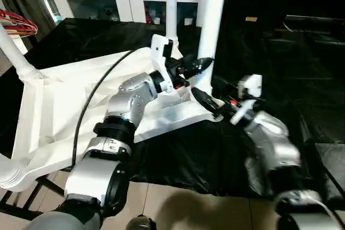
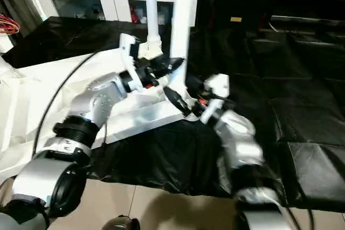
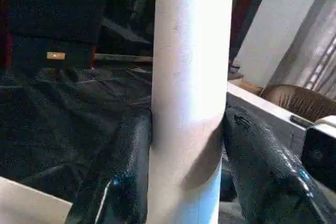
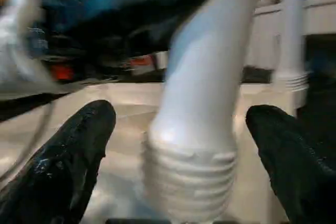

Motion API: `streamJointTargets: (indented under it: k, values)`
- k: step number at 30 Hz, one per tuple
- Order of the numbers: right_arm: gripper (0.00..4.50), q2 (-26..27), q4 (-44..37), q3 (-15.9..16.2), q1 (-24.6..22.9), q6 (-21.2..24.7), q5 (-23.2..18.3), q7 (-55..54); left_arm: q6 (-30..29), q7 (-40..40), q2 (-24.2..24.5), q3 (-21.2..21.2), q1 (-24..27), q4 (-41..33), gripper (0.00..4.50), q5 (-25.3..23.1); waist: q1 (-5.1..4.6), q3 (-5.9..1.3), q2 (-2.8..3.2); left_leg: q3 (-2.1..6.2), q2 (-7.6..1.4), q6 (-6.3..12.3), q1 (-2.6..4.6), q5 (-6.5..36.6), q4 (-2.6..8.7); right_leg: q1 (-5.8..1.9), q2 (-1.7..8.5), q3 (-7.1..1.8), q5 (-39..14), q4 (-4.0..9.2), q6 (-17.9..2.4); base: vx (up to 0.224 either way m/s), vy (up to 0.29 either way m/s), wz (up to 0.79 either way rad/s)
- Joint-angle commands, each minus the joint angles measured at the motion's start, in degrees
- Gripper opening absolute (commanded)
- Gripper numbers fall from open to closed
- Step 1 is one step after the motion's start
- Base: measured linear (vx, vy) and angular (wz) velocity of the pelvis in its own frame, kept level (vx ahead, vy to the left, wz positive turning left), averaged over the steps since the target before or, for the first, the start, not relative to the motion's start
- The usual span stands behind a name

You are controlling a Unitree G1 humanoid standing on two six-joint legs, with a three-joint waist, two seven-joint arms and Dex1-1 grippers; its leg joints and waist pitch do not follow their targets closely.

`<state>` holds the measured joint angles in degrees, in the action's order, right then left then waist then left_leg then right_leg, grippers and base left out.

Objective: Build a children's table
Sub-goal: Insert table leg to table base

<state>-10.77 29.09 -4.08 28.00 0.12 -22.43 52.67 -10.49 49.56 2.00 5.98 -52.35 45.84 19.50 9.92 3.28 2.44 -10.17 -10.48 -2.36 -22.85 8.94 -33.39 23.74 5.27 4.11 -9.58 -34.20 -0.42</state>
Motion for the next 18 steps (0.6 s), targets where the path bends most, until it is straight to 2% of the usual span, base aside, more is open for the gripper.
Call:
streamJointTargets:
  k: [1, 4, 8, 13, 18]
  values:
    - [4.50, -1.10, -3.28, 0.59, -0.38, 4.68, -2.46, 2.86, 0.54, 0.14, 0.28, 0.10, 0.12, -1.45, 1.93, 0.11, 0.28, -4.74, -0.71, 0.76, -2.78, 7.47, 1.09, 9.12, 3.03, -3.44, 3.44, -1.94, -5.83, 2.90, -14.80, 0.000, 0.000, 0.00]
    - [4.50, -1.82, -4.10, 0.62, -0.33, 6.67, -3.30, 3.60, 0.39, 0.43, 0.21, -0.06, 0.38, -1.92, 1.93, 0.07, 0.26, -4.61, -0.78, 0.72, -2.69, 6.06, 0.99, 10.66, 3.08, -3.38, 3.63, -1.90, -8.17, 3.14, -14.58, 0.000, 0.000, 0.00]
    - [4.50, -3.86, -4.79, 0.74, 1.39, 12.00, -3.09, 3.07, 0.09, 1.60, -0.33, -1.17, 1.65, -4.19, 1.93, 0.21, 0.27, -4.56, -1.00, 0.73, -2.70, 4.77, 1.01, 10.64, 3.14, -3.35, 3.79, -2.01, -10.19, 3.30, -13.75, 0.000, 0.000, 0.00]
    - [4.50, -5.86, -4.64, 1.92, 3.60, 16.01, -2.00, 3.13, -0.58, 3.18, -0.62, -1.86, 2.45, -5.78, 1.93, 0.83, 0.30, -4.64, -1.04, 0.72, -2.63, 4.47, 0.97, 9.73, 3.05, -3.28, 3.70, -1.99, -9.80, 3.16, -13.32, 0.000, 0.000, 0.00]
    - [4.50, -6.53, -3.84, 2.14, 5.19, 17.40, -1.78, 3.66, -1.34, 3.96, -0.78, -2.44, 3.30, -7.16, 1.93, 1.04, 0.31, -4.69, -1.19, 0.61, -2.53, 4.94, 0.89, 8.84, 2.85, -3.30, 3.72, -1.97, -8.51, 3.01, -13.68, 0.000, 0.000, 0.00]
